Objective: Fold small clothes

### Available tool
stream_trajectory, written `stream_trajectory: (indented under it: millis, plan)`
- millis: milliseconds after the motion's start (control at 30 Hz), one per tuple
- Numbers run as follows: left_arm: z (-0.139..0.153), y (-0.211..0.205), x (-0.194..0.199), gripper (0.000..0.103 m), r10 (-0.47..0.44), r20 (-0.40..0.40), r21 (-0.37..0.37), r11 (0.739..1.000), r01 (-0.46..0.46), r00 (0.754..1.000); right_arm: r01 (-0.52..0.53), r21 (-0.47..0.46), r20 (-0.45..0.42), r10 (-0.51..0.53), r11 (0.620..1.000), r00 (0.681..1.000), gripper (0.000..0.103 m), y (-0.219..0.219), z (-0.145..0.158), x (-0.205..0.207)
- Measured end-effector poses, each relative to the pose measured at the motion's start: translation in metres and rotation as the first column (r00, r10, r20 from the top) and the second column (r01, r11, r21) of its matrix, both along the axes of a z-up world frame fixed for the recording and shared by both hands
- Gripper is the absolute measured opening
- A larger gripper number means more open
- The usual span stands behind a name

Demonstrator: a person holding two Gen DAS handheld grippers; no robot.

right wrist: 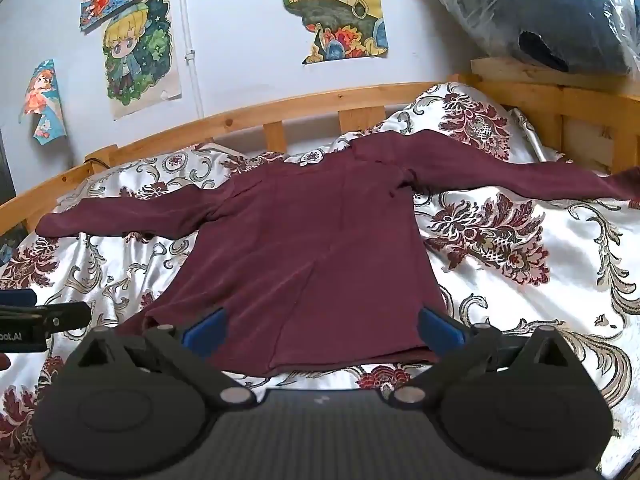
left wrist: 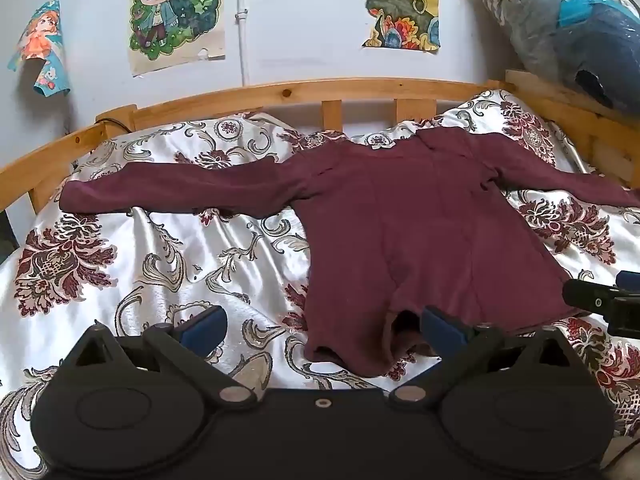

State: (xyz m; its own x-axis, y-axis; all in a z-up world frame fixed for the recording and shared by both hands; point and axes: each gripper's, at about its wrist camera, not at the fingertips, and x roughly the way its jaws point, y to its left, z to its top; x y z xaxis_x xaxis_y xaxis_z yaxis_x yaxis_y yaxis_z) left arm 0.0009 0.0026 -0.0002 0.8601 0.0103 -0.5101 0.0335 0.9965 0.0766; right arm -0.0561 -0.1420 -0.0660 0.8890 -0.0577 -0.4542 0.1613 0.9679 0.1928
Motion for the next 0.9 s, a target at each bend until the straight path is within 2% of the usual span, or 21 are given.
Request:
stream_trajectory:
  millis: [900]
  plan:
    - [0.0014, 0.0007, -0.0008, 0.102, 0.010, 0.007, -0.002, 1.000, -0.010, 1.000, 0.003, -0.003, 0.000, -0.003, 1.000, 1.000, 0.103, 0.0036, -0.0016, 0.0005]
